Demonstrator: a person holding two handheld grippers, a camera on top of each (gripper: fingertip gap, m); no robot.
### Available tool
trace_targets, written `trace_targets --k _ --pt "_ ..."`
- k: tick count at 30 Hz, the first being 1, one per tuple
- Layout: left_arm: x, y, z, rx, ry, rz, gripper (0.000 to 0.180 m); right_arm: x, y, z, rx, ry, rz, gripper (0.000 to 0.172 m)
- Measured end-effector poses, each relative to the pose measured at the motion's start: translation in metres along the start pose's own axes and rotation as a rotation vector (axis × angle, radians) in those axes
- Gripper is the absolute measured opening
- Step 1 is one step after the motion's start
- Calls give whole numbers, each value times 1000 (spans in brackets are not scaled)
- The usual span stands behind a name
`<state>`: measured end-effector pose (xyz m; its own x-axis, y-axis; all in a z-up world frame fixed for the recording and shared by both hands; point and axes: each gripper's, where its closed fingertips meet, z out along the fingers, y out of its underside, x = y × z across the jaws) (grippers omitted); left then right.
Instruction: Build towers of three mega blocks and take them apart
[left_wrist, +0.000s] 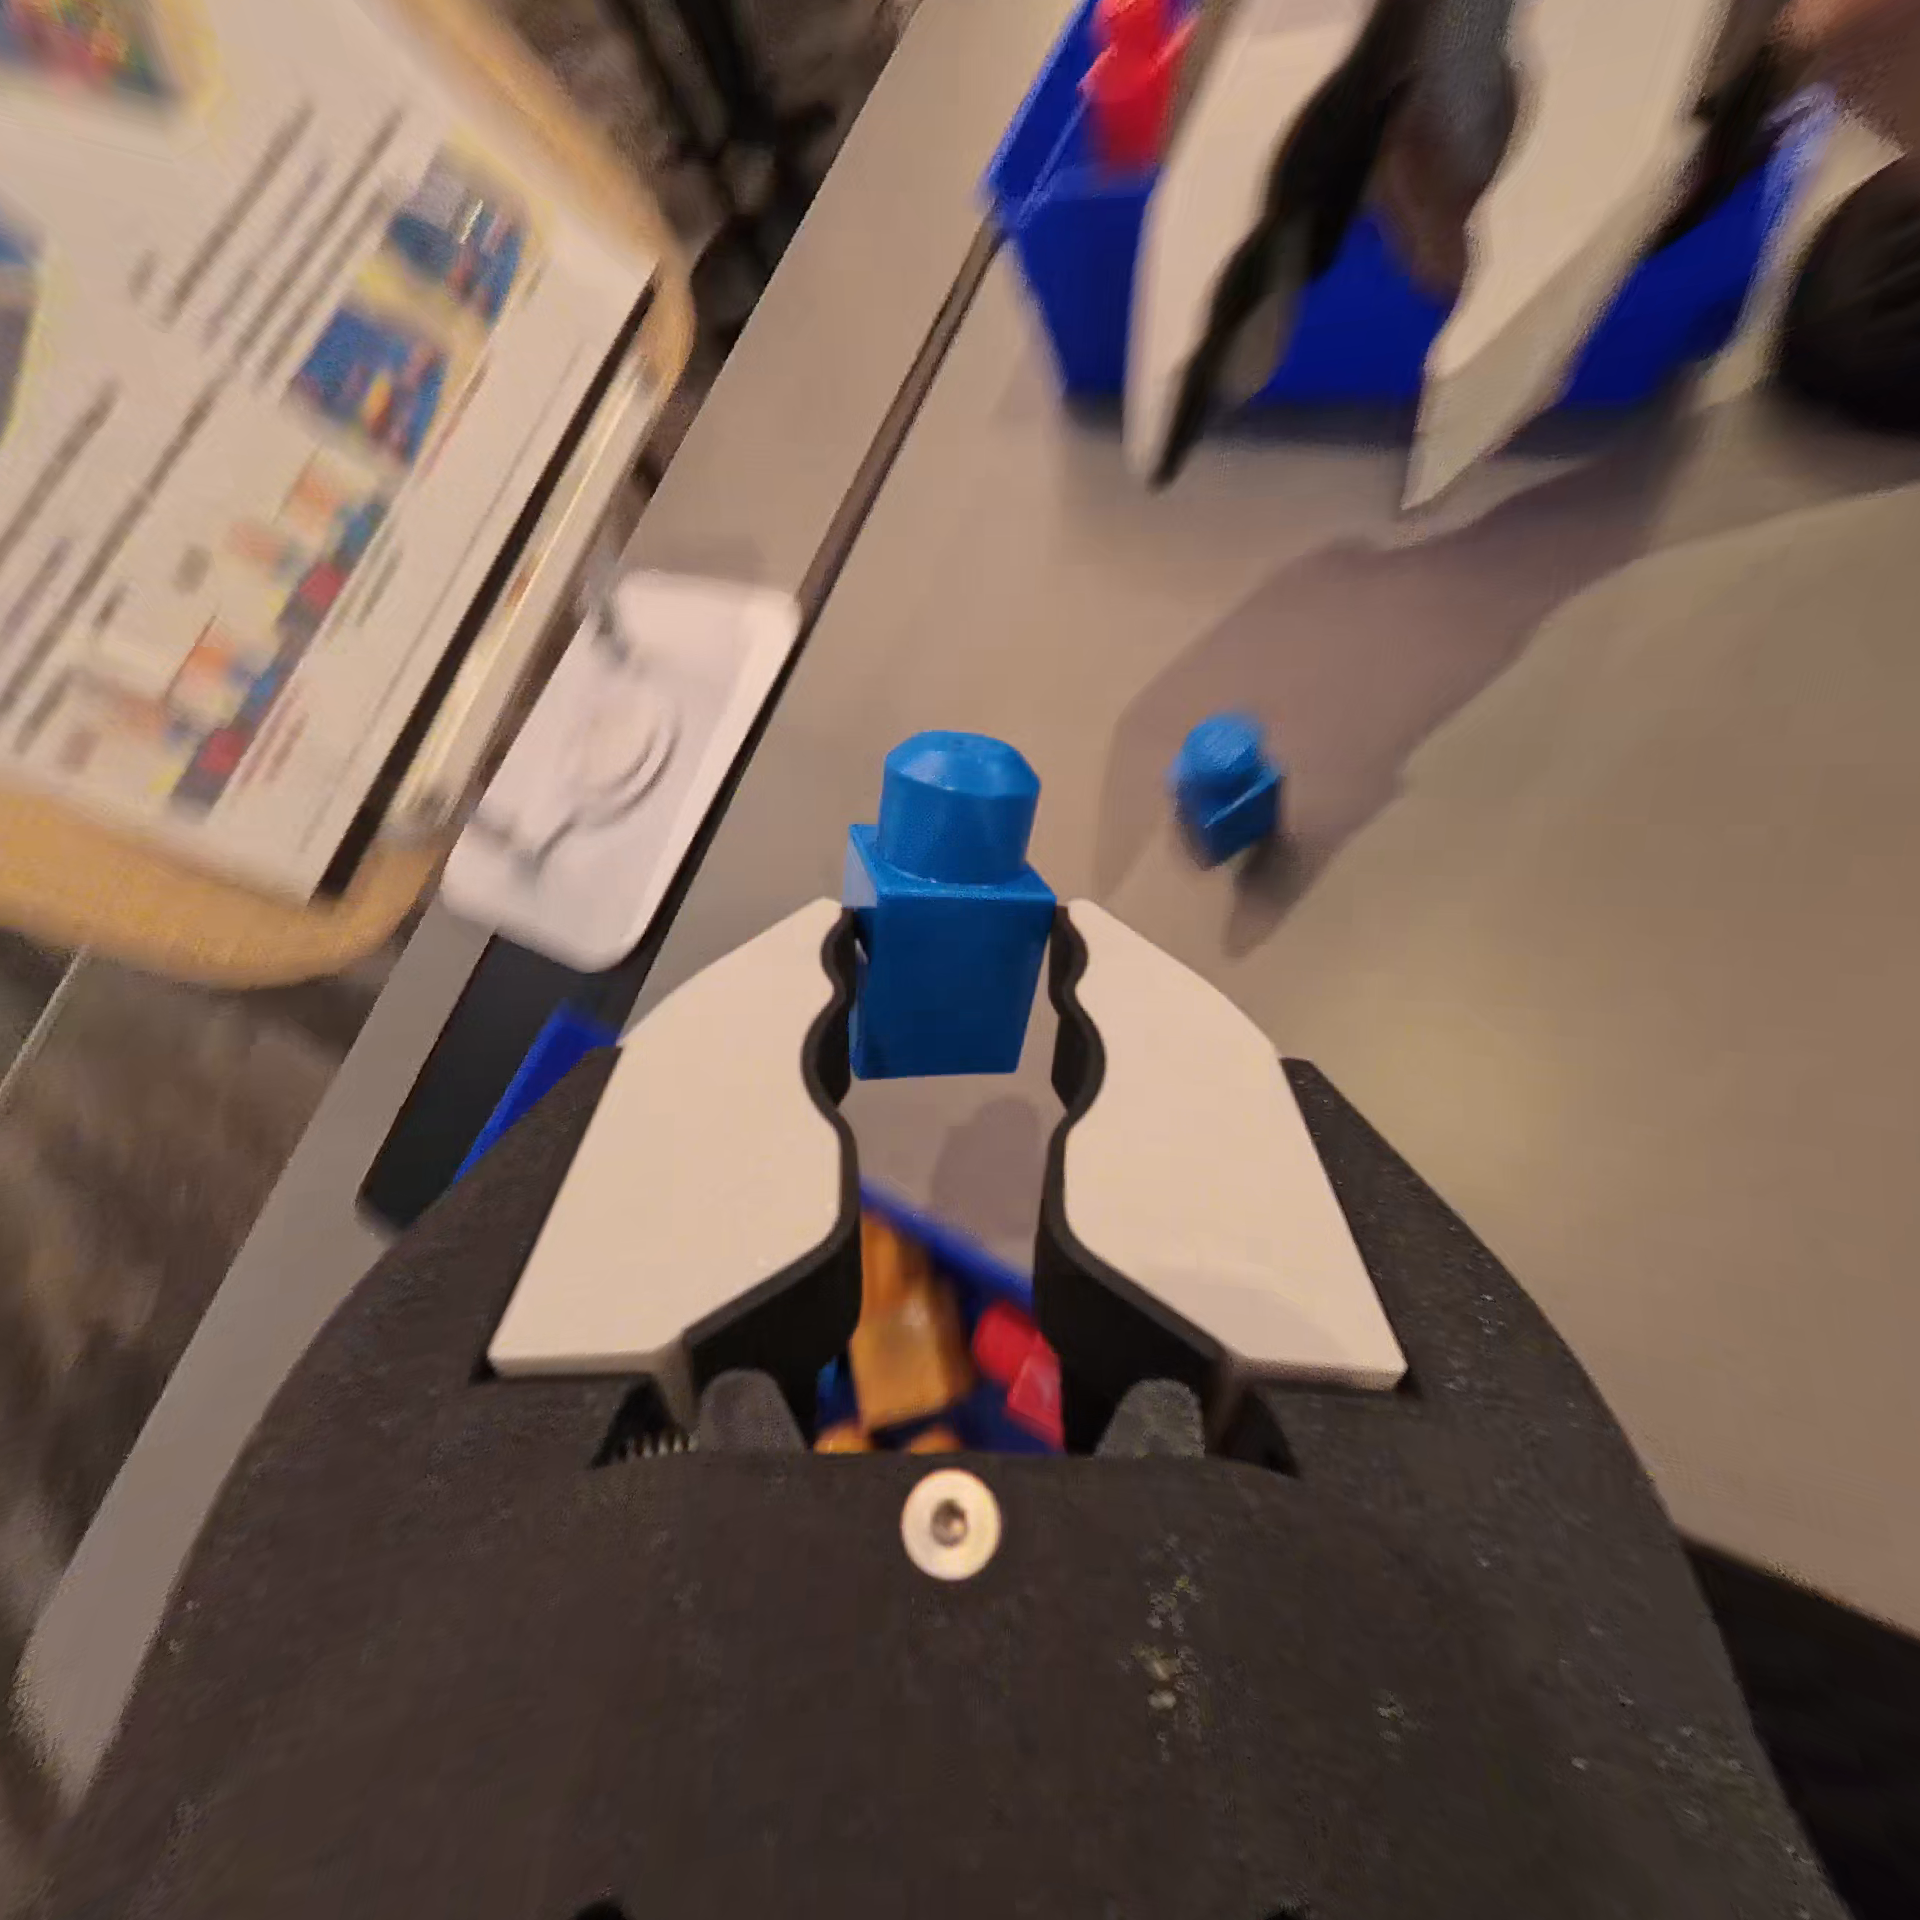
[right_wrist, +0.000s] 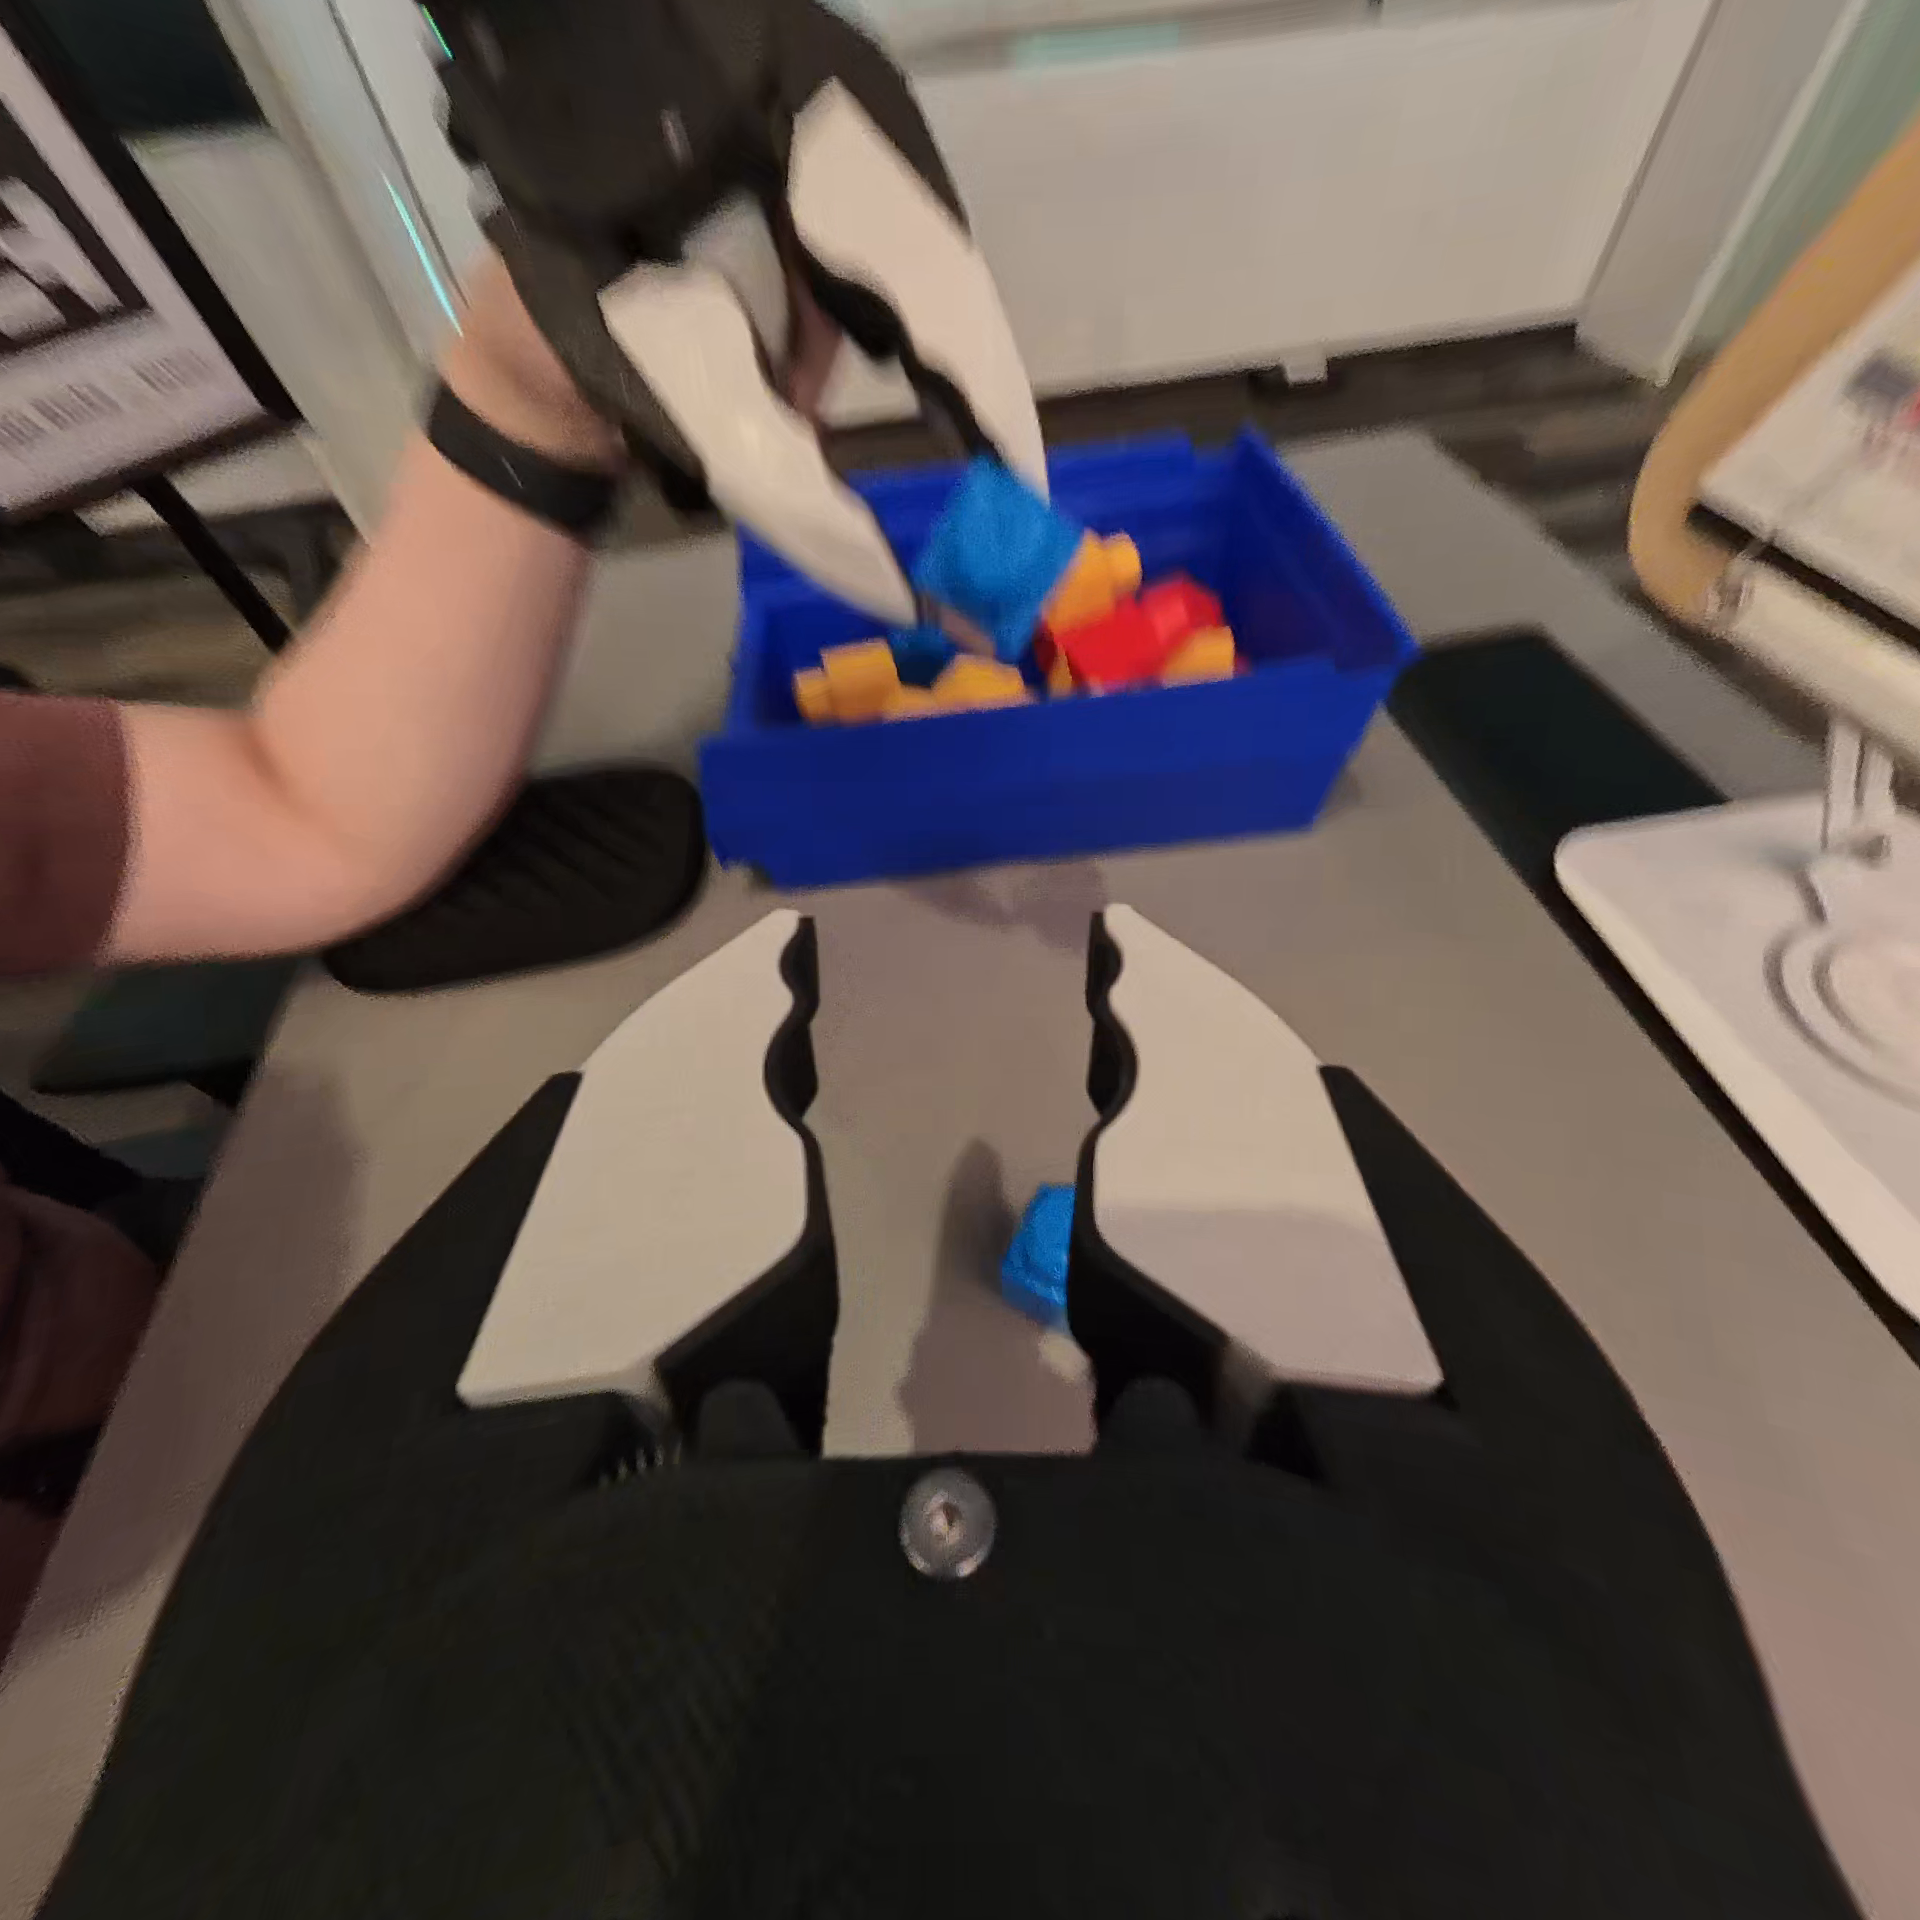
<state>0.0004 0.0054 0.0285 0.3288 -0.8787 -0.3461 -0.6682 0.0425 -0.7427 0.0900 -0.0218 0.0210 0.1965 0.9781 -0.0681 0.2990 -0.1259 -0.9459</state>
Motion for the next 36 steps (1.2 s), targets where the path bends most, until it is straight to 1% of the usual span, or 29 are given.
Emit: trace_targets --k 1,3,5,7,9,13,14,15,16,17,18,20,22,23,24,25,27,30,31,33,35,36 --pt "12 -15 7 43 42 21 35 -5 -12 -4 65 -19 -1 52" --pt "26 -36 20 93 73 43 35 -9 -28 -10 168 -30 30 52" --pt "34 -47 28 120 90 39 35 -8 -31 -10 186 -28 99 56" --pt "41 -51 34 127 116 33 35 -5 -29 -6 188 -23 159 58" --pt "38 -53 39 116 79 31 35 -2 -29 -2 217 -14 223 58" --pt "40 -54 48 93 59 35 35 6 -19 9 221 7 390 57" --pt "41 -53 51 76 55 38 35 8 -17 11 228 11 423 54" --pt "38 -51 53 56 20 45 36 11 -16 11 245 18 458 50" --pt "39 -52 55 49 13 39 43 16 -15 10 263 34 479 36" --pt "43 -54 56 50 36 17 51 17 -13 8 266 29 478 31" --pt "45 -55 55 37 44 7 53 20 -9 9 242 29 482 28" --pt "35 -43 44 -40 -12 30 61 28 2 8 174 68 459 28" --pt "11 -22 23 -109 -112 9 63 41 16 5 83 159 398 28" --pt "-8 -6 8 -164 -190 -27 64 49 26 3 14 223 357 28" --pt "-29 15 -7 -226 -289 -79 64 57 38 1 -69 287 313 28" --pt "-46 38 -20 -288 -353 -141 65 66 50 -2 -148 353 271 28" --pt "-63 79 -32 -363 -372 -277 65 84 69 -8 -257 472 213 29" --pt "-85 122 -25 -395 -389 -530 65 105 93 -11 -327 577 199 29" --pt "-90 129 -18 -390 -391 -605 64 110 100 -12 -349 603 203 29" --pt "-98 133 -1 -329 -390 -715 57 118 114 -14 -392 644 205 29" --pt "-99 143 12 -352 -405 -807 62 123 124 -14 -417 661 213 29" --pt "-97 149 17 -390 -412 -842 70 124 128 -14 -428 662 222 29"
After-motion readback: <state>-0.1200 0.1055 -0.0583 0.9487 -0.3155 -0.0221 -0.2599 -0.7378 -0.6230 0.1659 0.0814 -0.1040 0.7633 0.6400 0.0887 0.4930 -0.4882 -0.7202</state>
